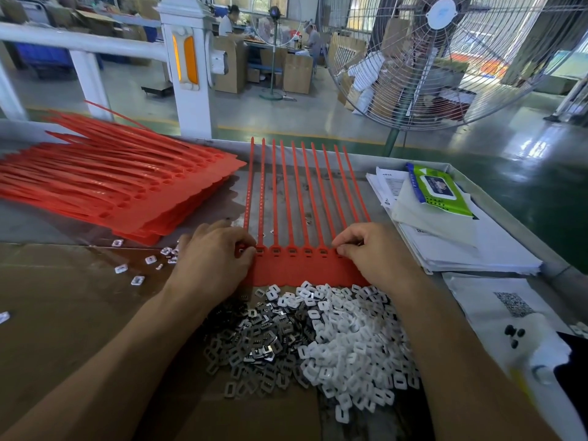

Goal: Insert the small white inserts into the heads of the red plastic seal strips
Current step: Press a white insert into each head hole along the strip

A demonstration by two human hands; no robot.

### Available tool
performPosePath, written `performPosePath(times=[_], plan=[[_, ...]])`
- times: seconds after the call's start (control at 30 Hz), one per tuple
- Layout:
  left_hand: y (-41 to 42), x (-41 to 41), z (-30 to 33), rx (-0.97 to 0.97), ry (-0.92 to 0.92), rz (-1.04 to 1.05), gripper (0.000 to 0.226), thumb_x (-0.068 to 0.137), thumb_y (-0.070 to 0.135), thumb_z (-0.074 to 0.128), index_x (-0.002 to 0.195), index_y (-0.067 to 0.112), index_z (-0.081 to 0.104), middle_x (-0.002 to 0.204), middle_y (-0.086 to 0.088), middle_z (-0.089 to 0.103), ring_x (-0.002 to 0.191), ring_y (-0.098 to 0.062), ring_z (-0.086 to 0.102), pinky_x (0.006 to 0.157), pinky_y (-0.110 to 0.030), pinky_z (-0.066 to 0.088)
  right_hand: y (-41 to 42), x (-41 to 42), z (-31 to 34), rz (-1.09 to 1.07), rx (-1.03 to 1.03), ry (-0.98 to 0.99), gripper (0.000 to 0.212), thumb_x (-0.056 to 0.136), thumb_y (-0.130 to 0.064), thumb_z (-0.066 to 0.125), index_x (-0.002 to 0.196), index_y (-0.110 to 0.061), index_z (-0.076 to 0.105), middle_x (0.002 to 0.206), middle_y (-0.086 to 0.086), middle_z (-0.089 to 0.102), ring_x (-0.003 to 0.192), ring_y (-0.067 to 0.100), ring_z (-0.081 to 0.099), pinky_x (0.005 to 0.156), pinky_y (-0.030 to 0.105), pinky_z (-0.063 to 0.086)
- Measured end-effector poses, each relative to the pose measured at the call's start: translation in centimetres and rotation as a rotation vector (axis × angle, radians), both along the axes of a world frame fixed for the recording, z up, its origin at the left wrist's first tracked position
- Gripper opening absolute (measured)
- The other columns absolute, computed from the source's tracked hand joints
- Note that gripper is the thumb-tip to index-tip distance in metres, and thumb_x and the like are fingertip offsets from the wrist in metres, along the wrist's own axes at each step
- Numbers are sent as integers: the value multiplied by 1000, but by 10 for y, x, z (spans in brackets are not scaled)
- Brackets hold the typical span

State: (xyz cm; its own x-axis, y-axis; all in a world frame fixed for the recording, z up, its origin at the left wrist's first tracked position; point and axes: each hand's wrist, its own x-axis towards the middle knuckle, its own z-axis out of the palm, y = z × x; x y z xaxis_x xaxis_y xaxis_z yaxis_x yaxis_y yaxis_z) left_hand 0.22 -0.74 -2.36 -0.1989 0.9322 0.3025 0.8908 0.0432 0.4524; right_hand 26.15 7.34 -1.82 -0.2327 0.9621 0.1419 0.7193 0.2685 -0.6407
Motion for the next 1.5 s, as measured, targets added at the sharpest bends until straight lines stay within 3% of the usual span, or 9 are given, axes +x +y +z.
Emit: performPosePath(times=[0.2, 0.37, 0.47, 0.63, 0.73, 1.0, 1.17, 1.37, 1.5], plan=[[-1, -1, 1, -6, -5, -6, 15, 93, 41, 62, 105, 38, 72, 108, 15, 59, 114, -16, 49, 98, -45, 31, -3, 3, -1, -43, 11, 130, 19, 94, -26, 72, 83, -42, 74, 92, -22, 72, 91, -3, 66, 86, 29, 53], [-1, 0, 1, 1, -18, -3, 15, 93, 39, 62, 104, 38, 73, 105, 15, 58, 114, -17, 49, 99, -45, 31, -14, -7, 10, -13, 71, 96, 18, 96, -21, 70, 87, -36, 72, 90, -20, 70, 88, -3, 64, 84, 25, 50], [-2, 1, 2, 10, -33, -2, 15, 93, 39, 63, 104, 37, 73, 103, 15, 58, 114, -18, 49, 101, -44, 31, -30, -18, 25, 138, 122, 87, 10, 94, -25, 74, 89, -33, 76, 86, -22, 71, 87, -7, 64, 73, 10, 44], [-2, 2, 2, 10, -15, 3, 17, 93, 38, 63, 105, 36, 73, 106, 14, 60, 114, -19, 50, 100, -44, 31, -63, -45, 41, 574, -116, -63, 7, 88, -37, 80, 94, -33, 77, 94, -21, 69, 87, -2, 66, 74, 15, 47], [-2, 2, 3, 2, -5, 5, 16, 92, 38, 63, 105, 36, 73, 106, 13, 59, 114, -20, 50, 100, -44, 32, -73, -56, 41, 665, -147, -196, 15, 85, -41, 82, 98, -35, 77, 99, -17, 63, 92, 0, 60, 79, 21, 48], [-1, 2, 3, 3, 0, 4, 16, 92, 39, 62, 104, 37, 72, 104, 14, 59, 113, -19, 51, 99, -45, 33, -78, -60, 44, 669, -113, -255, 9, 90, -30, 79, 98, -28, 77, 99, -13, 61, 92, 2, 58, 86, 28, 51], [-1, 2, 2, 3, -1, 4, 16, 92, 39, 62, 104, 37, 72, 106, 14, 59, 113, -19, 50, 99, -45, 33, -77, -60, 42, 673, -109, -263, 2, 94, -31, 74, 94, -29, 73, 100, -16, 61, 92, 0, 58, 85, 26, 51], [-1, 2, 2, -2, 4, 0, 17, 92, 39, 62, 106, 37, 72, 110, 13, 60, 115, -19, 50, 98, -45, 32, -75, -55, 42, 614, -170, -49, 8, 100, -31, 65, 93, -33, 66, 83, -25, 66, 76, -5, 62, 65, 10, 44], [-1, 1, 2, 11, -8, -2, 15, 91, 38, 62, 103, 37, 72, 104, 15, 59, 113, -18, 51, 97, -44, 32, -73, -54, 37, 536, -161, 78, 9, 101, -27, 65, 93, -31, 67, 86, -13, 72, 75, 1, 65, 68, 19, 52]])
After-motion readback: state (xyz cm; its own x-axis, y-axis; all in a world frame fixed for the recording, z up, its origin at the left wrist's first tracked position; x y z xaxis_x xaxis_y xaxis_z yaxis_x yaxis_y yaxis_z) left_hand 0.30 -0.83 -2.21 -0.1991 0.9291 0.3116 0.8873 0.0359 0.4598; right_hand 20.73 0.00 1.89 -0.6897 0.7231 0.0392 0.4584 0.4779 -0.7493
